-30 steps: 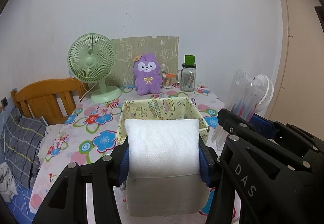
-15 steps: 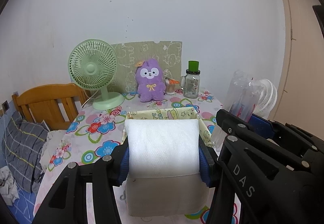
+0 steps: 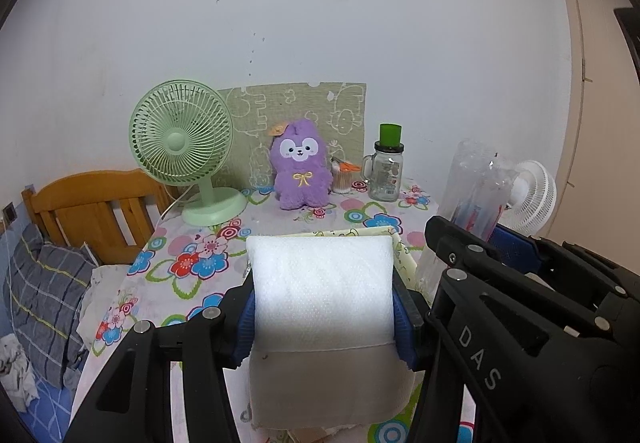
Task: Organize soft objects
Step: 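Lift white cloth with left gripper while right gripper carries straw pack toward basket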
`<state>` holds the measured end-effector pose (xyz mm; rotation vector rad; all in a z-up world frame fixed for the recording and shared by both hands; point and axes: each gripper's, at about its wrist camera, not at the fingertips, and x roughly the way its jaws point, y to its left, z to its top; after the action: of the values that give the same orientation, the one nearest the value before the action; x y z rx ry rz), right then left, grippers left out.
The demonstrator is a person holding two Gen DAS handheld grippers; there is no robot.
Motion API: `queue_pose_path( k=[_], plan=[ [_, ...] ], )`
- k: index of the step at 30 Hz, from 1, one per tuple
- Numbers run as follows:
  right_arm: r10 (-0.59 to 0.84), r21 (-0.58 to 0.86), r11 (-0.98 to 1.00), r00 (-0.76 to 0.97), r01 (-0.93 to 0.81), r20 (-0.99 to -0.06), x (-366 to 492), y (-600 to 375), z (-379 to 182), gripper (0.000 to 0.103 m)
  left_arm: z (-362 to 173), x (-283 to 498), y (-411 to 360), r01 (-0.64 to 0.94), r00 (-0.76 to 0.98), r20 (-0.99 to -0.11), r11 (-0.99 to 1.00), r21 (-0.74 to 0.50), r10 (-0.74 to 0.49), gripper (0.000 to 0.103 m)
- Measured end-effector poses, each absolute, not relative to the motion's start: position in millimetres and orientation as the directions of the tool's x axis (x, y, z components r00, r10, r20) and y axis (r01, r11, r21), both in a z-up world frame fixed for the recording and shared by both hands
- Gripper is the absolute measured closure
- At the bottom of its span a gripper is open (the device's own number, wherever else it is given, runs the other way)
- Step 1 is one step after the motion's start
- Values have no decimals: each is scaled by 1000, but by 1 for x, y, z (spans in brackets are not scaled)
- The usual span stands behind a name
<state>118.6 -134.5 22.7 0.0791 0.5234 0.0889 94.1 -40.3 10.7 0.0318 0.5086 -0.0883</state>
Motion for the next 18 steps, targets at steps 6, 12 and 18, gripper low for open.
queue_pose_path(
  k=[6,12,18],
  plan=[
    [112,100,992,855,-71,-507,134,-132,20,72,8,108,-39,91,865,-497,996,14,-72,46],
    [123,100,992,848,-83,-516,150,-130,15,72,5,123,-38,86,859,-508,996,14,-67,46],
    [141,111,989,836,-97,-530,168,-128,9,72,0,140,-35,82,849,-525,997,6,-66,46]
  ],
)
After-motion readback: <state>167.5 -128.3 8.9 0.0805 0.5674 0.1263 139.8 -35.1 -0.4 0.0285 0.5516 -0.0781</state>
